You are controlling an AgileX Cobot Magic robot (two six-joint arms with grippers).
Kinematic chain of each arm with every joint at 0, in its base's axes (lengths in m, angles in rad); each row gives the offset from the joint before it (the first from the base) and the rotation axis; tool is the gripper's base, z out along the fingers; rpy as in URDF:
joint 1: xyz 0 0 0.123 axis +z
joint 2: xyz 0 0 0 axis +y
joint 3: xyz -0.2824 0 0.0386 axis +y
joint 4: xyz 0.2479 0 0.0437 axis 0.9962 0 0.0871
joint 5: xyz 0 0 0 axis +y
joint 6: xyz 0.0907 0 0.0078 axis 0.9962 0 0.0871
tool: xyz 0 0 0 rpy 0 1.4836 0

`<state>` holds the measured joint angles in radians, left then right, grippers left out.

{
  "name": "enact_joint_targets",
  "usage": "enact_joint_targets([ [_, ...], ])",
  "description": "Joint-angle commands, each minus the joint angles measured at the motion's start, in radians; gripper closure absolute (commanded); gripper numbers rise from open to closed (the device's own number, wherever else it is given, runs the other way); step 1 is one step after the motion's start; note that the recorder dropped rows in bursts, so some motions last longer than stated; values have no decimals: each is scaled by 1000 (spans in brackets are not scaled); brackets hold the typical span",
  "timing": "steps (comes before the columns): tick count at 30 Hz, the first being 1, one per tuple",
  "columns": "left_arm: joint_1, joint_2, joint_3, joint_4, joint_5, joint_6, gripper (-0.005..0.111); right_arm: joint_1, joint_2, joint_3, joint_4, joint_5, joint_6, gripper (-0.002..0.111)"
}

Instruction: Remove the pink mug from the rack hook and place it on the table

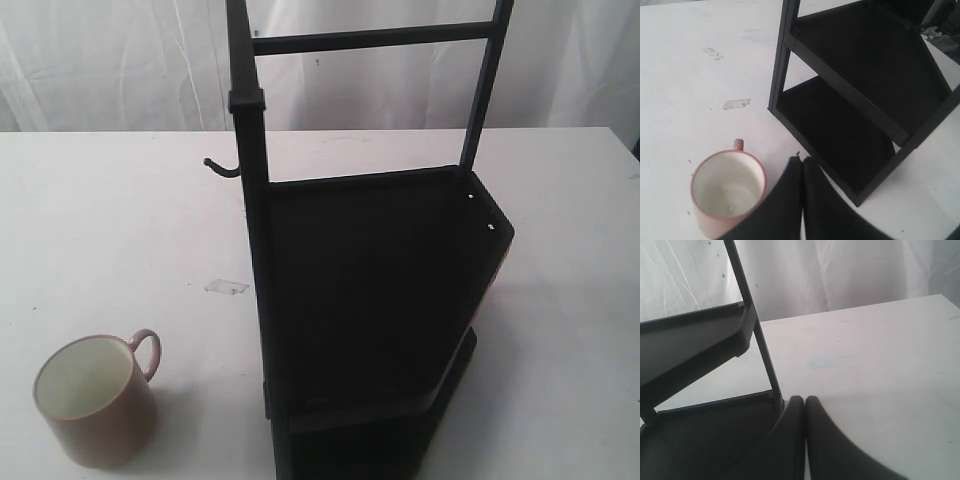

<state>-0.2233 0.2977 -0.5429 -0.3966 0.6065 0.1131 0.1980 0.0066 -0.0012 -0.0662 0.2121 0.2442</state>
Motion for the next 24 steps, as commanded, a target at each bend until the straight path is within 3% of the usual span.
enact_joint_targets([
  [1,2,-20,66,-13,-182,-3,107,1,-7,1,-5,-3,0,108],
  [9,2,-129,237,11,-475,-3,107,1,-7,1,-5,-3,0,108],
  [24,2,-288,482,42,-482,-1,107,1,-7,1,-5,-3,0,108],
])
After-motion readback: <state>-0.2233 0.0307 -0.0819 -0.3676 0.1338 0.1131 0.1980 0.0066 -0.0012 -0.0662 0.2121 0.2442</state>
